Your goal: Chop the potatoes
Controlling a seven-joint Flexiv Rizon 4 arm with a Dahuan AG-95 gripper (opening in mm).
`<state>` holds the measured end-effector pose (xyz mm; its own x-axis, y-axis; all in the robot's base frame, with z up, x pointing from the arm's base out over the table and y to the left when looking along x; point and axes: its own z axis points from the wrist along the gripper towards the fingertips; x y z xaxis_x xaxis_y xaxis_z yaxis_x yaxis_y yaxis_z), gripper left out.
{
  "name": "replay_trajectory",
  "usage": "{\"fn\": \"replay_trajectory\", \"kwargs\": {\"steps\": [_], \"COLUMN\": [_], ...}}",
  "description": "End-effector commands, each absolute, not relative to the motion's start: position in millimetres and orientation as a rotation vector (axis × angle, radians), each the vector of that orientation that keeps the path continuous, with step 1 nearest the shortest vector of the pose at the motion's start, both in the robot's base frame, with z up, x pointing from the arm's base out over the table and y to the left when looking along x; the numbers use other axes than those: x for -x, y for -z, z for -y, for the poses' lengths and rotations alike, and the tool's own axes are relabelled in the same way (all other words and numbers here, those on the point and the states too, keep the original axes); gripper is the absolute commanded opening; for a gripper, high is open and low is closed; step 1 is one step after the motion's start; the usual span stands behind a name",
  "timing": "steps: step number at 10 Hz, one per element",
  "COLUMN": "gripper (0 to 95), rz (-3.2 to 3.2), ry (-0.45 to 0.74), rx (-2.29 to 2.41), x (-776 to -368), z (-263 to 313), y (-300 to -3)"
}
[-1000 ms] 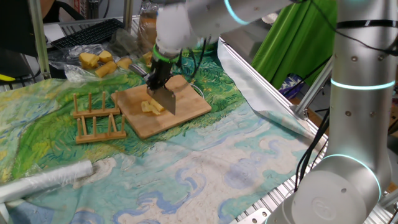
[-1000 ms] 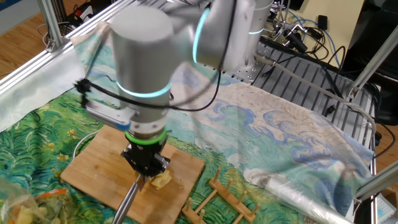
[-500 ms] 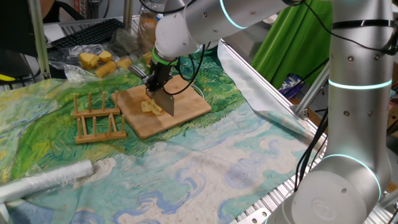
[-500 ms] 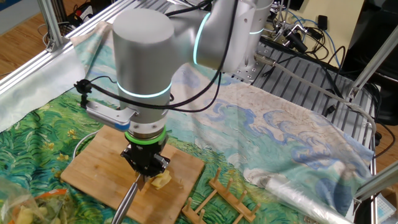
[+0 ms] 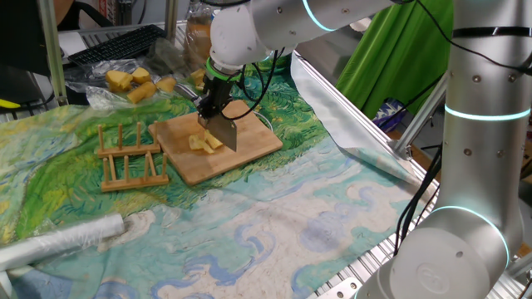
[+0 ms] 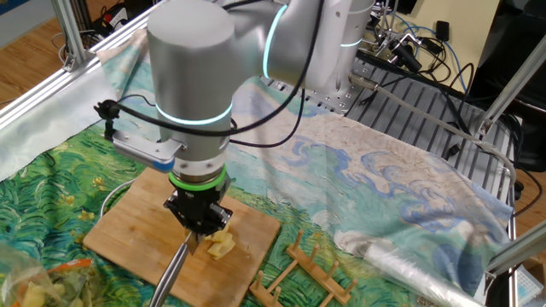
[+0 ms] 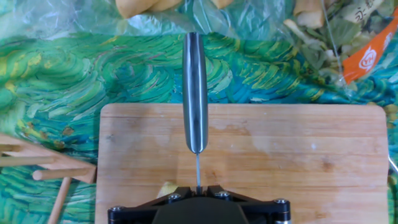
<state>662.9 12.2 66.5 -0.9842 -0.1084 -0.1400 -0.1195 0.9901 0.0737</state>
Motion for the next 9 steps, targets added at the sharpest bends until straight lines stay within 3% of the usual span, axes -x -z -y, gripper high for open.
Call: {"fn": "replay_trajectory", "kwargs": {"steps": [1, 9], "gripper": [0.0, 0.0], "rz": [-2.981, -2.981], "ry": [-0.109, -0.095], "rx": [0.166, 0.234], "x": [-668.1, -667.9], "z": [-15.0, -6.9], "y": [-62.7, -65.0]}}
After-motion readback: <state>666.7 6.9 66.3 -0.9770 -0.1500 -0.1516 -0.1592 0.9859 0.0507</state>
